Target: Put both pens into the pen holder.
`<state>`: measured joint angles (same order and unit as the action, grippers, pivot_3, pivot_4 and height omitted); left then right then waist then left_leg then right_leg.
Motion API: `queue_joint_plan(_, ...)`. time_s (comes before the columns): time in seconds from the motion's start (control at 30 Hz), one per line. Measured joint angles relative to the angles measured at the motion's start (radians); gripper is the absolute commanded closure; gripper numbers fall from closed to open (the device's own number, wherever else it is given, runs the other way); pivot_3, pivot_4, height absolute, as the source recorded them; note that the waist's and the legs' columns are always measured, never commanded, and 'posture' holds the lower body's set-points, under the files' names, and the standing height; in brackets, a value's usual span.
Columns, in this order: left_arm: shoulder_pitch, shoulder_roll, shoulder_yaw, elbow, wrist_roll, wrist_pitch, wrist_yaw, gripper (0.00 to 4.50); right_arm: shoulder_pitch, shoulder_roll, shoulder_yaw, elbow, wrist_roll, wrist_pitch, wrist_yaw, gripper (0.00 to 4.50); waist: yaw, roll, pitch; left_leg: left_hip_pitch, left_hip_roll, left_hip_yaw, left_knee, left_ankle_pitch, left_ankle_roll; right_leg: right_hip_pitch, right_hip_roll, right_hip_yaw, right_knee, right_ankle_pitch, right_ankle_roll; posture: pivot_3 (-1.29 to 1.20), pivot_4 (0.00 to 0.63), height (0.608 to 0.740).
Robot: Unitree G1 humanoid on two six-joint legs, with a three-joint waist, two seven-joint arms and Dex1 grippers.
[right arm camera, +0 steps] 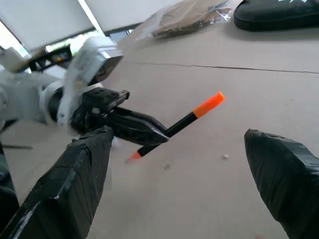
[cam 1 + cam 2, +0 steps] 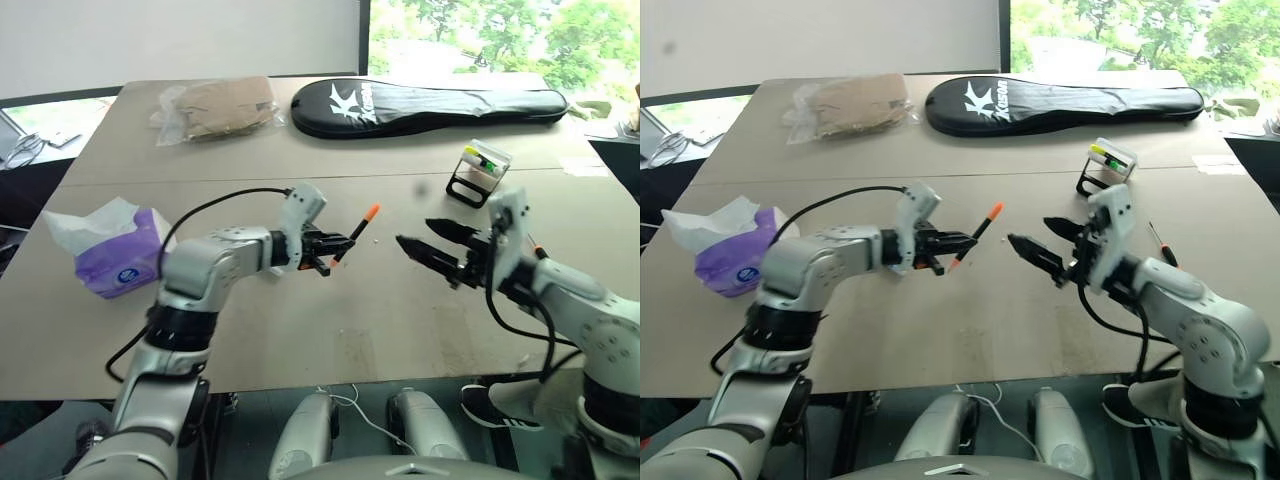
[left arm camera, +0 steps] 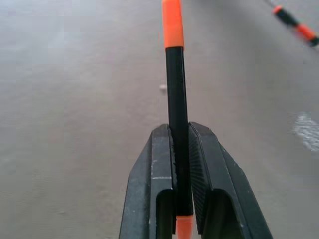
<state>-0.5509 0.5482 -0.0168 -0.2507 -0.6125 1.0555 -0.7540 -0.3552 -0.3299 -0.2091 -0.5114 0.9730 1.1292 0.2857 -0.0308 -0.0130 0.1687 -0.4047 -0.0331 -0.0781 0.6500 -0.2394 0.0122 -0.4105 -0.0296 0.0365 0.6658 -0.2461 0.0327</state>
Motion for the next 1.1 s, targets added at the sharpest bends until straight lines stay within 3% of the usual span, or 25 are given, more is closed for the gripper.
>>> queue_joint_plan(0.2, 0.118, 0.033, 0.038, -0.202, -0.071, -0.041, -0.038, 4.44, -0.144, 0.077, 0.001, 0.140, 0.116, 0.098, -0.103, 0.00, 0.013, 0.001, -0.001, -0.001, -0.001, 0.001, 0.001, 0.000, 0.001, 0.000, 0.000, 0.000, 0.000, 0.000, 0.000, 0.00, 0.150, 0.740)
queue_joint_plan(0.23, 0.121, 0.034, 0.038, -0.209, -0.074, -0.046, -0.037, 4.48, -0.150, 0.079, 0.000, 0.146, 0.129, 0.106, -0.108, 0.26, 0.017, 0.001, -0.001, -0.002, -0.001, 0.000, 0.001, -0.002, 0.004, 0.000, 0.000, -0.001, 0.000, 0.000, 0.000, 0.00, 0.150, 0.740)
queue_joint_plan(0.33, 0.127, 0.028, 0.034, -0.240, -0.079, -0.077, -0.035, 4.50, -0.188, 0.094, -0.005, 0.197, 0.209, 0.133, -0.134, 1.28, 0.016, 0.001, -0.001, -0.002, -0.001, 0.001, 0.001, -0.002, 0.005, -0.001, 0.000, -0.001, 0.000, 0.000, 0.000, 0.00, 0.150, 0.740)
queue_joint_plan(0.53, 0.136, 0.027, 0.008, -0.244, -0.076, -0.112, -0.027, 4.50, -0.197, 0.069, -0.002, 0.201, 0.324, 0.158, -0.149, 4.21, 0.013, 0.001, 0.000, -0.002, -0.001, 0.001, 0.001, -0.003, 0.005, -0.001, 0.001, -0.002, 0.000, 0.000, 0.000, 0.00, 0.150, 0.740)
queue_joint_plan(0.57, 0.138, 0.026, 0.004, -0.244, -0.076, -0.122, -0.027, 4.50, -0.198, 0.063, 0.001, 0.197, 0.338, 0.156, -0.155, 4.41, 0.011, 0.001, -0.001, -0.001, -0.001, 0.001, 0.001, -0.003, 0.005, -0.001, 0.001, -0.003, 0.000, 0.000, 0.000, 0.00, 0.150, 0.740)
queue_joint_plan(0.67, 0.137, 0.023, 0.005, -0.237, -0.087, -0.123, -0.026, 4.50, -0.198, 0.051, 0.006, 0.197, 0.360, 0.150, -0.169, 4.41, 0.011, 0.001, -0.001, -0.001, 0.000, 0.001, 0.001, -0.003, 0.005, -0.001, 0.002, -0.004, 0.000, 0.000, 0.000, 0.00, 0.150, 0.740)
queue_joint_plan(0.7, 0.136, 0.006, 0.020, -0.223, -0.113, -0.113, -0.017, 3.55, -0.198, 0.045, 0.006, 0.195, 0.368, 0.141, -0.174, 4.41, 0.012, 0.001, -0.001, -0.001, 0.000, 0.001, 0.001, -0.003, 0.005, -0.001, 0.002, -0.004, 0.000, 0.000, 0.000, 0.00, 0.150, 0.740)
queue_joint_plan(0.83, 0.121, -0.009, 0.088, -0.218, -0.177, -0.110, -0.002, 2.37, -0.187, 0.006, 0.005, 0.183, 0.321, 0.092, -0.187, 4.41, 0.012, 0.001, 0.000, -0.002, 0.000, 0.001, 0.002, -0.003, 0.005, -0.001, 0.002, -0.005, 0.000, 0.000, 0.000, 0.00, 0.150, 0.740)
queue_joint_plan(0.9, 0.125, 0.010, 0.089, -0.219, -0.148, -0.135, 0.028, 2.33, -0.191, -0.125, 0.011, 0.170, 0.167, -0.004, -0.160, 4.41, 0.016, 0.002, 0.000, -0.003, -0.002, 0.001, 0.002, -0.003, 0.005, -0.001, 0.002, -0.006, 0.000, 0.000, 0.001, 0.00, 0.150, 0.740)
queue_joint_plan(1.1, 0.140, 0.000, 0.071, -0.220, -0.047, -0.254, 0.083, 2.33, -0.290, -0.368, 0.018, 0.245, -0.227, -0.278, -0.114, 4.41, 0.017, 0.002, 0.000, -0.003, -0.001, 0.001, 0.002, -0.002, 0.005, -0.001, 0.002, -0.005, -0.001, 0.000, 0.001, 0.00, 0.150, 0.740)
